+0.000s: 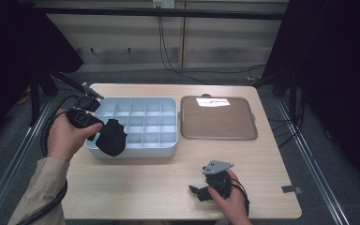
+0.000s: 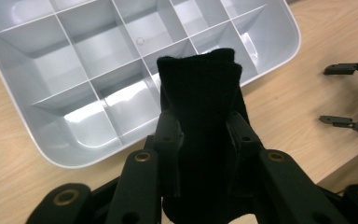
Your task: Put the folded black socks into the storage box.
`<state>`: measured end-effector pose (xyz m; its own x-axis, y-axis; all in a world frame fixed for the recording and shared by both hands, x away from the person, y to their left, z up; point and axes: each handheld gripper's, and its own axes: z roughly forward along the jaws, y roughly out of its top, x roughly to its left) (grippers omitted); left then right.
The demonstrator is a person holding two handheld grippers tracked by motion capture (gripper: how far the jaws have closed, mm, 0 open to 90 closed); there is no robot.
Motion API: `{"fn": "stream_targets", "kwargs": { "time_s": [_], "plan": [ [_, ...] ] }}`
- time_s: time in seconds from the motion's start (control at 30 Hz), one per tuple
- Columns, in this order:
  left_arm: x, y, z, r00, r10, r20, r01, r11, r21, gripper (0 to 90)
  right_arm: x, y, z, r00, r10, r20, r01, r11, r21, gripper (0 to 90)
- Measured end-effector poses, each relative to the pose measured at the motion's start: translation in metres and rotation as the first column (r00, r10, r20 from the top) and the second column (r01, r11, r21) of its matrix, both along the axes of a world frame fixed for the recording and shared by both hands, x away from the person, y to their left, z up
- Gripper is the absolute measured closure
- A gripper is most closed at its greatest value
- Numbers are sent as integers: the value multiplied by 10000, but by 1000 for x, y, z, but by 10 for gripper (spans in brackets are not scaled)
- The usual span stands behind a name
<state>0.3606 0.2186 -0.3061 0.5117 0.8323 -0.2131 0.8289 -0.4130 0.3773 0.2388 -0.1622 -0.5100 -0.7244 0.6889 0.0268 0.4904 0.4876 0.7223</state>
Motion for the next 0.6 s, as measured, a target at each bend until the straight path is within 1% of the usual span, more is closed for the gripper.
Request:
{"fn": "stream_targets", "kwargs": {
  "time_s": [0.07, 0.1, 0.23, 0.3, 0.37, 0.43, 0.6],
  "plan": [
    [2, 1, -1, 10000, 81, 48, -81, 10000, 6, 704, 0, 0, 0, 10000, -6, -6, 6, 10000, 2, 134],
    [3, 2, -1, 9999, 121, 12, -121, 9999, -47, 705, 0, 0, 0, 10000, -1, 0, 1, 10000, 0, 134],
    [6, 4, 0, 9998, 215, 55, -215, 9998, 34, 705, 0, 0, 0, 10000, -4, -5, 4, 10000, 2, 134],
    [7, 4, 0, 9997, 257, 32, -257, 9997, -8, 705, 0, 0, 0, 10000, 1, 1, -1, 10000, 19, 134],
    [9, 5, -1, 9997, 252, -13, -252, 9997, 65, 705, 0, 0, 0, 10000, 3, 2, -3, 10000, 16, 134],
    [11, 6, -2, 9995, 329, 36, -329, 9995, 43, 705, 0, 0, 0, 10000, 4, 3, -4, 10000, 16, 134],
    [16, 10, -2, 9989, 459, -4, -459, 9989, 37, 705, 0, 0, 0, 10000, 4, 4, -4, 10000, 15, 134]
  ]
}}
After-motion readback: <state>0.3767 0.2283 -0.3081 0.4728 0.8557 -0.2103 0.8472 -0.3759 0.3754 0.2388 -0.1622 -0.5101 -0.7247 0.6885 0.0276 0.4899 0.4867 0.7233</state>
